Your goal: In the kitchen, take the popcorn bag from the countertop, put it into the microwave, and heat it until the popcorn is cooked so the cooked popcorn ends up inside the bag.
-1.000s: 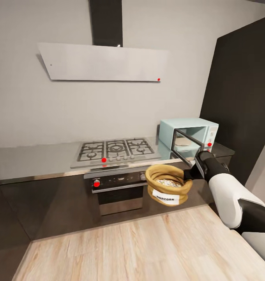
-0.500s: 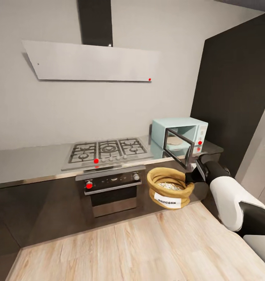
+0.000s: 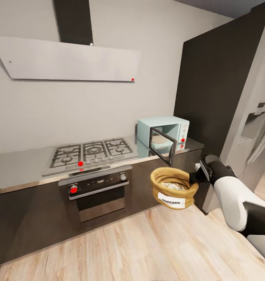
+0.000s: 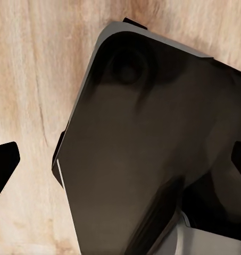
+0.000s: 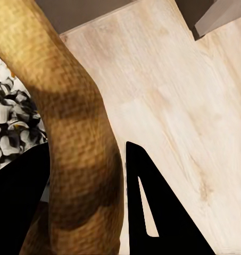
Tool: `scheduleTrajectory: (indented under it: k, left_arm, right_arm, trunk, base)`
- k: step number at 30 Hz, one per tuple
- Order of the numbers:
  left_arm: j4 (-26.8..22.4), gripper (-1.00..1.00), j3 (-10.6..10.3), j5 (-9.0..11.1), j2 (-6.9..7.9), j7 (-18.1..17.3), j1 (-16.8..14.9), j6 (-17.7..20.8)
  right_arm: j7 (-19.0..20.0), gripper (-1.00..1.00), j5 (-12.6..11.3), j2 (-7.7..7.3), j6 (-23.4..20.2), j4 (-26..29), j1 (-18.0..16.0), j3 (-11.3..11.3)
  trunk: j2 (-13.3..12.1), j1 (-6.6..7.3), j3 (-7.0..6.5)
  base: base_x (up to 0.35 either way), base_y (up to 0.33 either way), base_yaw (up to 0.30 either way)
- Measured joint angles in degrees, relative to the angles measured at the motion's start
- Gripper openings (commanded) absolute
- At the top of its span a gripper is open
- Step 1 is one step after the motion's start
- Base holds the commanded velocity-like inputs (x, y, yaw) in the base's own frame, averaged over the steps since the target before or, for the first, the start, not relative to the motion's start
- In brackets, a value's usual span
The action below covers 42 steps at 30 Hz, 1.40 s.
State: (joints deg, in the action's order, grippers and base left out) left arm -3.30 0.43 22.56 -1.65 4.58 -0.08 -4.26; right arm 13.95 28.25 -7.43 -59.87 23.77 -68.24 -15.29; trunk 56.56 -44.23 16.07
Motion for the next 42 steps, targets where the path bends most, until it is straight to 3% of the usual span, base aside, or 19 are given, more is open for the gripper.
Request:
scheduleTrajectory:
  k: [15,25,42]
  left_arm:
    - [0.00,1.00,-0.08,0.00,0.00,-0.04,0.00,0.01]
    - [0.03,1.00,-0.21,-0.01,0.00,-0.03,0.00,0.06]
    - [0.10,1.00,-0.16,0.17,0.12,-0.05,0.00,0.26]
  right_arm:
    - [0.04,-1.00,0.01,0.10,-0.01,-0.02,-0.01,0.02]
    - [0.05,-1.00,0.11,0.10,-0.01,0.12,-0.02,0.14]
    - [0.28,-1.00,-0.17,0.16,0.01,0.07,-0.01,0.24]
  trunk:
    - [0.01,0.00,0.00]
    - [0.01,0.02,0.00]
    - [0.01,0.03,0.00]
  base:
    - [0.000,-0.068,-0.238]
    - [0.088,-0.264,-0.018]
    - [0.254,-0.192,0.000]
